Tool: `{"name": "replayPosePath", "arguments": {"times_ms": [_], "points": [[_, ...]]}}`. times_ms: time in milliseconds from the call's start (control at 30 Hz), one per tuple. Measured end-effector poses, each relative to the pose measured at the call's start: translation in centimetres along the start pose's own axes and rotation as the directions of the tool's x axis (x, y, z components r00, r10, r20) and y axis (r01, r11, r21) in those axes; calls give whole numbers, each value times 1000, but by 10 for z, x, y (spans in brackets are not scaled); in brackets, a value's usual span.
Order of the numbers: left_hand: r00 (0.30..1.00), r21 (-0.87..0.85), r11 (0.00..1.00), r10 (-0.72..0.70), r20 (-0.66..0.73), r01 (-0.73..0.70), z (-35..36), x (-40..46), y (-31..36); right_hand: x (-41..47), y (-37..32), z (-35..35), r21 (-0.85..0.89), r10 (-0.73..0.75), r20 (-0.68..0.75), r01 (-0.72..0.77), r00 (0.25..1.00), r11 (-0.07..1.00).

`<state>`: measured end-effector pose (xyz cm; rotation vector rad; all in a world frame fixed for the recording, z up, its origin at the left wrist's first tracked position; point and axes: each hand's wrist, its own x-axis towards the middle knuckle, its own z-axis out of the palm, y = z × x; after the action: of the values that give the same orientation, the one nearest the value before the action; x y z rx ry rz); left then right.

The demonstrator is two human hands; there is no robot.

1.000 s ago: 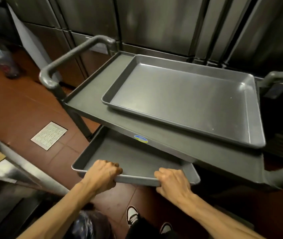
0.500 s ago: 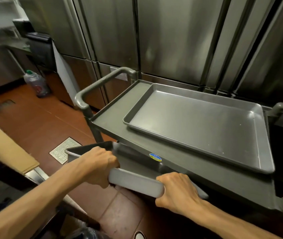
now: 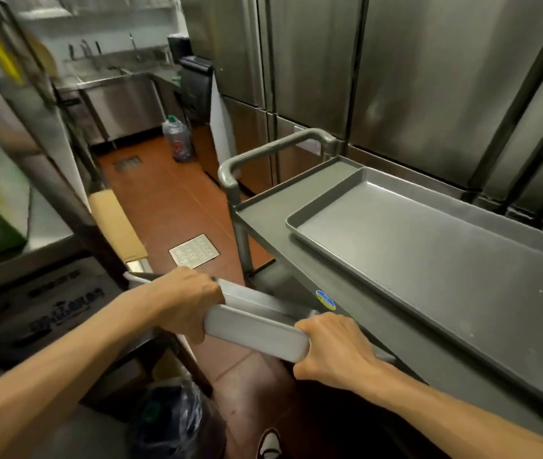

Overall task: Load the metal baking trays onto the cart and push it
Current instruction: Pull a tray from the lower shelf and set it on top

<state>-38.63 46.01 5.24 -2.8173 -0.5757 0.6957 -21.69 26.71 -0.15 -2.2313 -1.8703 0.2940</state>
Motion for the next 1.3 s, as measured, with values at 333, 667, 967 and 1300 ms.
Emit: {"name": "replayPosePath", "arguments": {"times_ms": [333,667,967,1300], "points": [[963,-173,947,-266,49,271,21,-80,50,6,-4,-11,-57,-272,148,283,951,957],[921,-405,828,-371,123,388,34,-95,96,15,10,-31,-93,-412,309,459,857,884],[815,-522,652,-555,165,550,7,-128,159,-2,18,-59,-57,-576,357,633,735,772],[721,-498,591,-684,108,635,-27,-184,235,-57,15,-92,-58,-712,294,755,638,653]]}}
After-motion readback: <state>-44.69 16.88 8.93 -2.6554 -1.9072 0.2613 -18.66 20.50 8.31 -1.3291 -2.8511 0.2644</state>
